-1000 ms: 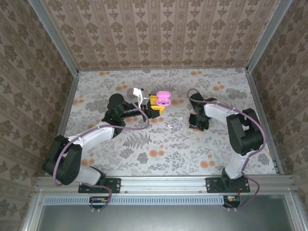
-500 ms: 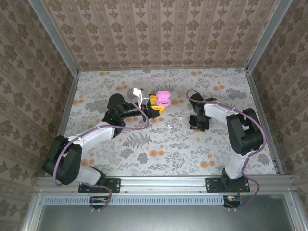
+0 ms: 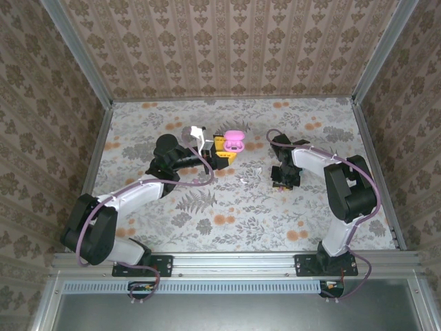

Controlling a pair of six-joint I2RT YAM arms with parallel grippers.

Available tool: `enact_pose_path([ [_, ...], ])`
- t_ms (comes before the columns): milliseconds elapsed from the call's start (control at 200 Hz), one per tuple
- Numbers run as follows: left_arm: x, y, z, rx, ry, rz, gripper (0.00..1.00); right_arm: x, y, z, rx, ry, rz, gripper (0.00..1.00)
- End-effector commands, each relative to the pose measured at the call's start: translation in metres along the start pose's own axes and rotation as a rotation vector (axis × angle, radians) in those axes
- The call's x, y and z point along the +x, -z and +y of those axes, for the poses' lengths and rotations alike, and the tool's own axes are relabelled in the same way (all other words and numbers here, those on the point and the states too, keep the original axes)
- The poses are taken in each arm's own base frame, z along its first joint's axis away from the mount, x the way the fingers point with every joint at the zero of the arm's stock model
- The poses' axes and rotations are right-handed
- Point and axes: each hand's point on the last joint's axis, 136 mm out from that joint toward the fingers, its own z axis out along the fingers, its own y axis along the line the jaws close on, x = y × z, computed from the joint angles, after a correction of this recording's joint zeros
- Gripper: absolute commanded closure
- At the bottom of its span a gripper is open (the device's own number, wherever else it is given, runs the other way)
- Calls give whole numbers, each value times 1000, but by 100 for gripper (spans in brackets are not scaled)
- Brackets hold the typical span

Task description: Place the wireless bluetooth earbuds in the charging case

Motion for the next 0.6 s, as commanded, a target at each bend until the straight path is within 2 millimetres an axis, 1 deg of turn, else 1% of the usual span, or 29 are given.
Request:
enact_pose_path([
  [0,-14,0,-2,16,-39,-22,58,6,-1,-3,29,24,37,73],
  [185,-14,0,-2,14,-39,-22,58,11,-5,-4,30,36,67,75],
  [330,-14,1,-3,14,-39,-22,58,7,1,-3,21,31,30,77],
  [465,-13,0,-1,10,-36,-21,58,3,18,2,-19,28,-15,78],
  [545,-11,0,-1,7,-35,-16,58,1,37,9,-82,24,-53,78],
  [595,-9,0,0,7,-33,-13,58,0,50,18,-149,23,-78,78],
])
